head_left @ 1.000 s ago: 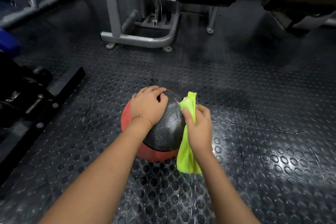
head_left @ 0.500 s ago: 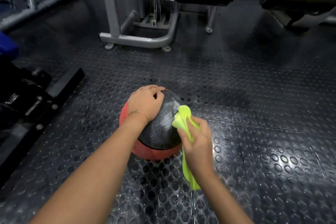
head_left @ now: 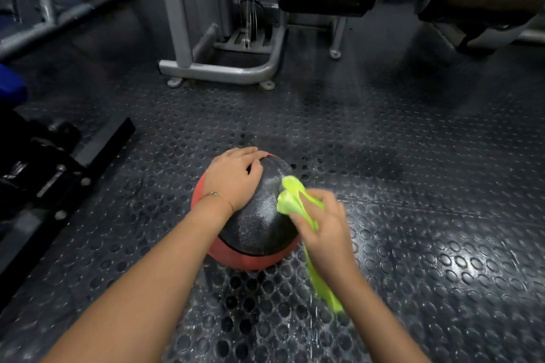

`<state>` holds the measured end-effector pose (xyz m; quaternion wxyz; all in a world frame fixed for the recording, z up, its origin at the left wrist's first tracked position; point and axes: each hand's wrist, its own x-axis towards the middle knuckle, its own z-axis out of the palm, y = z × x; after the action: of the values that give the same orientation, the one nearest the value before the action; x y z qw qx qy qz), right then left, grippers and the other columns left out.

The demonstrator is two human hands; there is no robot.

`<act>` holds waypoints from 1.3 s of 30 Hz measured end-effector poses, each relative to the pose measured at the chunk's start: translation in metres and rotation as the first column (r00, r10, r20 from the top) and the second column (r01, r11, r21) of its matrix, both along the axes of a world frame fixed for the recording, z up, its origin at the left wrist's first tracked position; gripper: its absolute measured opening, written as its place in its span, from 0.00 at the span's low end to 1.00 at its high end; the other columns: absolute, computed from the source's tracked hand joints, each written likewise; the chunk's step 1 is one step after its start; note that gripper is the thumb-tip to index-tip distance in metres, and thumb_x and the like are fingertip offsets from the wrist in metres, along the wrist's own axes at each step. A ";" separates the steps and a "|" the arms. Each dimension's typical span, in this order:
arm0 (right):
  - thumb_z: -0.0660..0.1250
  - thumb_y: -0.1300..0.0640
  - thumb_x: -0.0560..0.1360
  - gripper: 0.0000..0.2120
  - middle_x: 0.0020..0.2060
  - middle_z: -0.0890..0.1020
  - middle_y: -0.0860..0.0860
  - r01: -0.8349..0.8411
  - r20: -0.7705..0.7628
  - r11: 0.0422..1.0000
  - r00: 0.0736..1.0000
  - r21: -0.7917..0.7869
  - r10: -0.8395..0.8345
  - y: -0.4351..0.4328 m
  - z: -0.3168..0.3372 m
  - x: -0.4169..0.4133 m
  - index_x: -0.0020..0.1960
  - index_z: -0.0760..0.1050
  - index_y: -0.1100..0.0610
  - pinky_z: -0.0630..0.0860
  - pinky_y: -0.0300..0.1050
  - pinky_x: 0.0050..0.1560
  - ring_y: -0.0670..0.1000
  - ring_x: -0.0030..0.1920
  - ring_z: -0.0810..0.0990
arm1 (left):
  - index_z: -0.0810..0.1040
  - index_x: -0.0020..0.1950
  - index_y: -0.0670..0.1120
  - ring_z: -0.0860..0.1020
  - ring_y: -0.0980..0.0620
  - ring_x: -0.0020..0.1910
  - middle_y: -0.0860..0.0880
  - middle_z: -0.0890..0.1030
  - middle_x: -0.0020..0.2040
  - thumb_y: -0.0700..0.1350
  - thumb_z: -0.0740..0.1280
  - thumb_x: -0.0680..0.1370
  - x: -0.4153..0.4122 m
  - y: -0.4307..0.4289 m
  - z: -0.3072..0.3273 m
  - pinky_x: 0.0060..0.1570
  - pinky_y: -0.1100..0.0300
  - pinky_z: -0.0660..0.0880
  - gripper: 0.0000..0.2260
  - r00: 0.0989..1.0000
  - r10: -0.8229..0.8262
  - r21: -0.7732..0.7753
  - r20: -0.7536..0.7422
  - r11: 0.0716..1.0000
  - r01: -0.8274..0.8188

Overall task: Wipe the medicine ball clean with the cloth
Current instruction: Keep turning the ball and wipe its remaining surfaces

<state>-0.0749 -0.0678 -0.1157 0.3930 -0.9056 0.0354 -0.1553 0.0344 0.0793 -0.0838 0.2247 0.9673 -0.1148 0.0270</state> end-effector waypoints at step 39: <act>0.64 0.56 0.75 0.16 0.61 0.73 0.48 0.023 -0.080 0.996 0.996 -0.087 -0.030 -0.003 0.015 0.043 0.62 0.75 0.50 0.65 0.46 0.61 0.53 0.59 0.68 | 0.70 0.67 0.62 0.65 0.56 0.70 0.58 0.70 0.70 0.57 0.45 0.77 0.021 0.011 -0.012 0.70 0.60 0.56 0.22 0.971 -0.228 0.016 -0.065 0.973 0.230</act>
<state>-0.0317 -0.0712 -0.1009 0.3499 -0.9267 0.0567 -0.1250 0.0554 0.0901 -0.0961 0.2183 0.9505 -0.2189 -0.0308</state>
